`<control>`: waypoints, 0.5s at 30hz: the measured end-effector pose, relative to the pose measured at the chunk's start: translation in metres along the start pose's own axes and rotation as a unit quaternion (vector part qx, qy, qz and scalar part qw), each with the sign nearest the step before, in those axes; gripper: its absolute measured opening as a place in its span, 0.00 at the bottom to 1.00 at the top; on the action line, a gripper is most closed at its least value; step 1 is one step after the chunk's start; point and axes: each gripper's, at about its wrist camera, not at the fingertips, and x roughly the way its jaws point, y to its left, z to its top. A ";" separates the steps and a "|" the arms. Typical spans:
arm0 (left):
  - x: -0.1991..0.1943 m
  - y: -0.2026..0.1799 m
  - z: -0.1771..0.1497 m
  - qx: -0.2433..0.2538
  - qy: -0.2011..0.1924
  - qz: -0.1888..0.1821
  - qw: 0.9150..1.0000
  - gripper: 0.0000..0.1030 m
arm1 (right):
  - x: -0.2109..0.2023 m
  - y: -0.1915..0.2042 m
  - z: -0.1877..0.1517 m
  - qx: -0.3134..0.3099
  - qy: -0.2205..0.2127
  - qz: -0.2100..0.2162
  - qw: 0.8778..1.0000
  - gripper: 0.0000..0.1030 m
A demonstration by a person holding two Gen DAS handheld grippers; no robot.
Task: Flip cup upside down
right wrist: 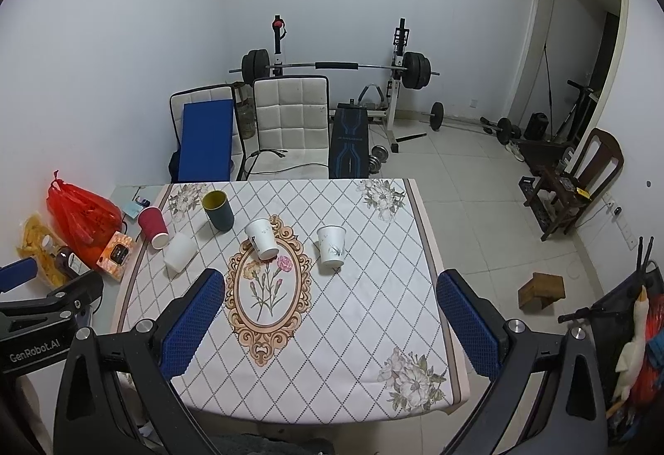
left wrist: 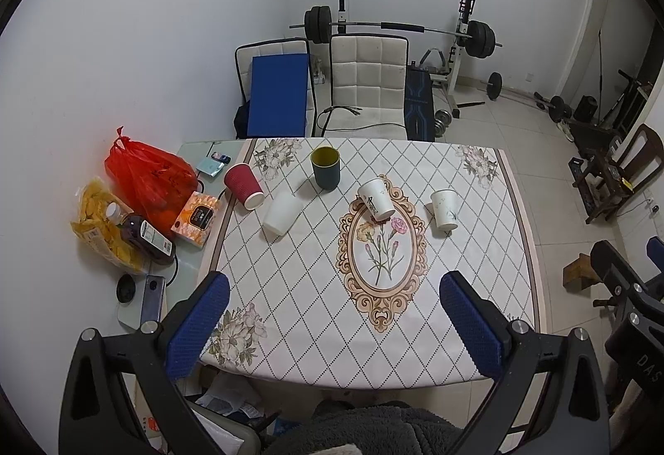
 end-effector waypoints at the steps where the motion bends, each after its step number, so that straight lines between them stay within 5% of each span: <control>1: 0.000 0.000 0.000 0.000 0.000 0.001 1.000 1.00 | -0.001 0.000 0.000 0.000 -0.001 0.000 1.000 1.00; 15: -0.001 0.000 0.002 -0.001 -0.001 0.000 1.000 1.00 | -0.002 0.000 0.002 0.002 0.000 0.001 1.000 1.00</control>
